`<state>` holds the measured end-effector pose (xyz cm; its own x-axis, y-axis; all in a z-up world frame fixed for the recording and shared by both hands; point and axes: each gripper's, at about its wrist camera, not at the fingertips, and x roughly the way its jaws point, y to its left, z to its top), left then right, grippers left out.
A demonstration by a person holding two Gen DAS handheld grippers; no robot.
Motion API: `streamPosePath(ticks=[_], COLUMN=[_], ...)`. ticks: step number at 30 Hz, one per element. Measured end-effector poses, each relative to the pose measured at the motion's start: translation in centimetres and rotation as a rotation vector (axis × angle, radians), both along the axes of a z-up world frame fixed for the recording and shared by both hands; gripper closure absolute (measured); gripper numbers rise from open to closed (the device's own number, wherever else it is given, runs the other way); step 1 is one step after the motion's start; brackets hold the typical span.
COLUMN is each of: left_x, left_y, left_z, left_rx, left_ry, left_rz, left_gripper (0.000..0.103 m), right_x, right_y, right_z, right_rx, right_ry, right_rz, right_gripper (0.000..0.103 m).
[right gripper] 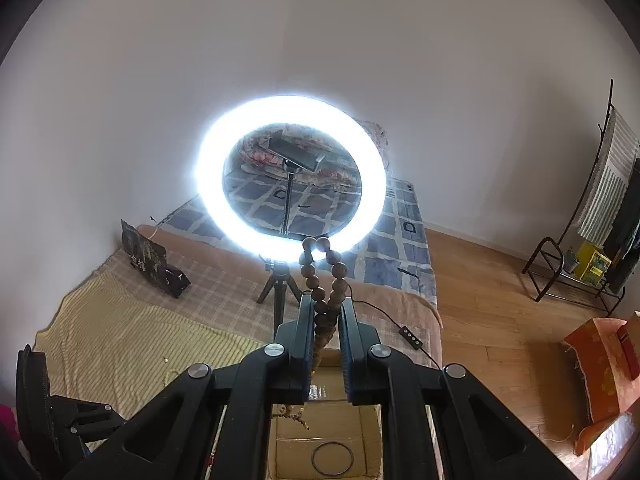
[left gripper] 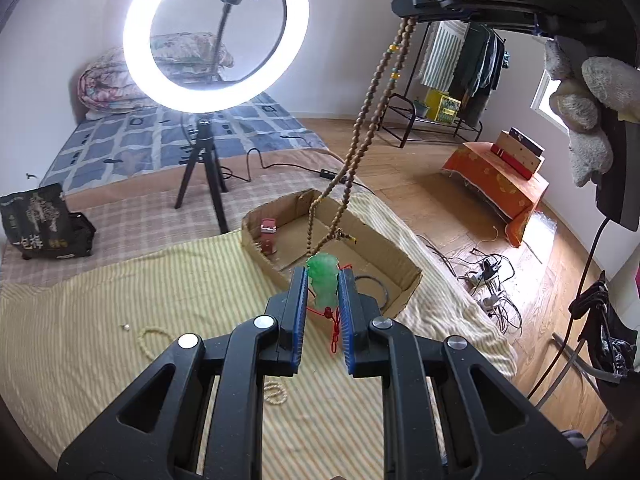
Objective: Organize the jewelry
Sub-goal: 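Lift the jade pendant and wooden mala and carry them toward the box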
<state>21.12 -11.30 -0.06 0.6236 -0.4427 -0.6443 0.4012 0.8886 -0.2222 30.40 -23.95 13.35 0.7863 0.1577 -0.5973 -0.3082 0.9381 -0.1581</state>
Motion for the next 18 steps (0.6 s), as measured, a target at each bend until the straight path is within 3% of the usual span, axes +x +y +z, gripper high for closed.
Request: streamPosePath(ticks=[18], left_x=[4.6], left_y=[-7.0], left_z=[-5.3], left_rx=[-0.001], left_ry=[0.064], left_rz=[-0.043], left_gripper=[0.089], right_x=[5.8], right_y=[-4.7], right_z=[-5.7], right_rx=[0.030], right_ry=[0.068], right_rz=[-0.066], right_gripper=[0.093])
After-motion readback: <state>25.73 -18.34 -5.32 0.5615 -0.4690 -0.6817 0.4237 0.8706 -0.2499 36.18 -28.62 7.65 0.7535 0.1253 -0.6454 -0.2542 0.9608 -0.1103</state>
